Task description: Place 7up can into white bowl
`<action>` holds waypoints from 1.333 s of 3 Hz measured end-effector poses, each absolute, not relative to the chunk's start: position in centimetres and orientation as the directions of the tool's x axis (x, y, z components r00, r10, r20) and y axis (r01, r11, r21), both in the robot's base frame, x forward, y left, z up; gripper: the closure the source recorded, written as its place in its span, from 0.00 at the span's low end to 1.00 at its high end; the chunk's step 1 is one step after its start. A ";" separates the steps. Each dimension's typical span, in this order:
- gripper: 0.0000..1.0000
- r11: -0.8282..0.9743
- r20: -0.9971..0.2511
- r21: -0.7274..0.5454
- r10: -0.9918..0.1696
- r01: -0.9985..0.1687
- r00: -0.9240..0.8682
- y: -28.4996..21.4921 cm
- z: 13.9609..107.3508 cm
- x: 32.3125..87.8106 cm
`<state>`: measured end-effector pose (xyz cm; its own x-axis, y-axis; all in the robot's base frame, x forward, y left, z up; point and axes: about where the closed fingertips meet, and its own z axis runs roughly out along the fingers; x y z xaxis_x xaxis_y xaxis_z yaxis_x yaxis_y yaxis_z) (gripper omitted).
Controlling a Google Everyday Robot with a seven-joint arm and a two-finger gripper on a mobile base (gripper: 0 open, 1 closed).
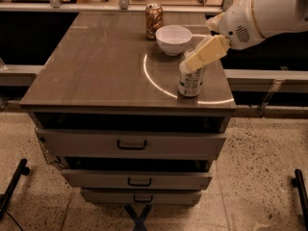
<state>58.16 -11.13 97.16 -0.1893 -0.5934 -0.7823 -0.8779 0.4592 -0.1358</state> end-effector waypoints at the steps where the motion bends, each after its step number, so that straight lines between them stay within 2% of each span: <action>1: 0.00 0.462 -0.791 -0.124 -0.581 -0.878 -0.194 -10.6 95.4 58.8; 2: 0.00 0.463 -0.791 -0.142 -0.584 -0.875 -0.181 -10.6 94.7 59.2; 4: 0.48 0.458 -0.784 -0.177 -0.601 -0.871 -0.156 -11.0 93.6 59.6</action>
Offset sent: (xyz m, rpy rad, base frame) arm 0.0155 0.0011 -0.0330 0.0066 -0.0368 -0.0119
